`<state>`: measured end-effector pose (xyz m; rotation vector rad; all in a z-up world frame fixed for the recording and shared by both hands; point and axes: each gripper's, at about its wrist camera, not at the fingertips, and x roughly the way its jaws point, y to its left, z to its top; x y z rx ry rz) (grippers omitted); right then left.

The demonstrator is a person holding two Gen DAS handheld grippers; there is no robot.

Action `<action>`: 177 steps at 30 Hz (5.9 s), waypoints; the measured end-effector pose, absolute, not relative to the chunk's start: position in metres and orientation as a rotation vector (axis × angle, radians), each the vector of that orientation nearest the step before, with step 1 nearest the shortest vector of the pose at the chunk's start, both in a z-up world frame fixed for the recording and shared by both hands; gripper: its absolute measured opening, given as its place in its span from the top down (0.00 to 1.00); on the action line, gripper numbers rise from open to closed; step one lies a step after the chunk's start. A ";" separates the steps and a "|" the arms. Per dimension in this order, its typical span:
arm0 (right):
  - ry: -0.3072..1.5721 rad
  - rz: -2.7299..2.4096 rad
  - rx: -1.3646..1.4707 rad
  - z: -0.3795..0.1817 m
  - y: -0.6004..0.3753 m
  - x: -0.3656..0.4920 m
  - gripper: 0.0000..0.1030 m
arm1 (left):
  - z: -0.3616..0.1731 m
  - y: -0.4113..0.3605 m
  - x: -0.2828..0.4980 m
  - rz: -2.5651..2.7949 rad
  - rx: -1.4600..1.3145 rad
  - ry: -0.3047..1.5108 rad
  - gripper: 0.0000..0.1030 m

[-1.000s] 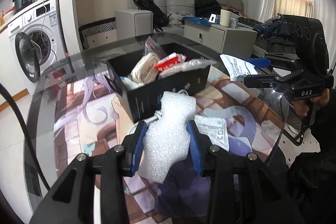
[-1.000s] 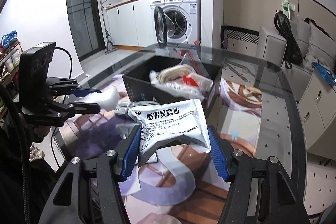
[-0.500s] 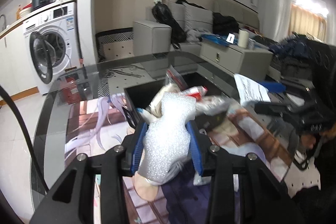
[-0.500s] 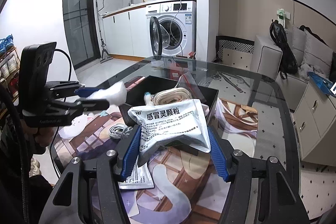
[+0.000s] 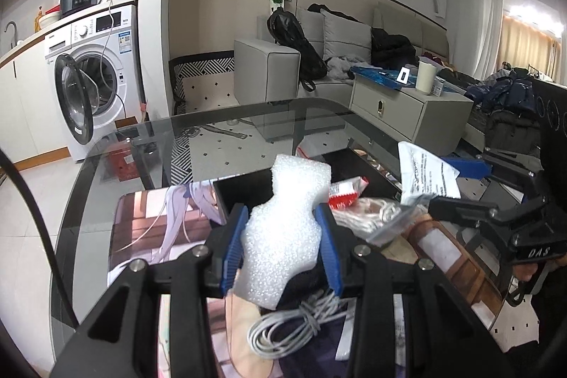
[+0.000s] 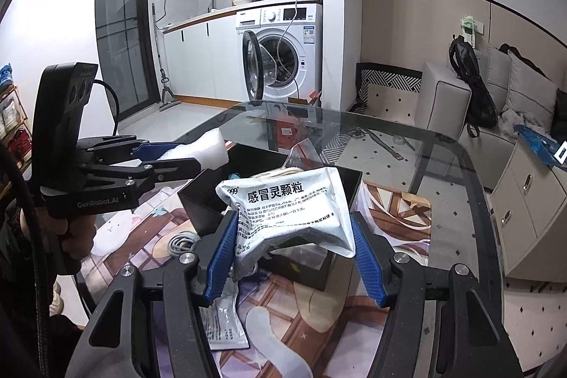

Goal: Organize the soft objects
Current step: 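Carry the medicine packet and white foam over the black box, then open both tools to drop the packet and foam into the box, then move the right tool to the second white medicine packet on the table, then grasp the second white medicine packet with the right tool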

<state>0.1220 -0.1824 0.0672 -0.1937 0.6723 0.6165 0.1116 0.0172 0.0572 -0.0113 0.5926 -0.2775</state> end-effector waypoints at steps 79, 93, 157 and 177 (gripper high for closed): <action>0.700 0.570 -0.196 0.056 -0.183 0.154 0.01 | 0.045 0.021 0.136 -0.229 0.000 0.621 0.00; 0.762 0.575 -0.169 0.041 -0.188 0.118 0.01 | 0.038 0.038 0.092 -0.168 0.031 0.629 0.00; 0.997 0.569 -0.328 -0.048 -0.131 0.104 0.01 | -0.028 0.032 0.084 -0.170 0.092 0.822 0.00; 0.941 0.552 -0.268 -0.037 -0.158 0.103 0.51 | -0.031 0.026 0.087 -0.182 0.105 0.830 0.00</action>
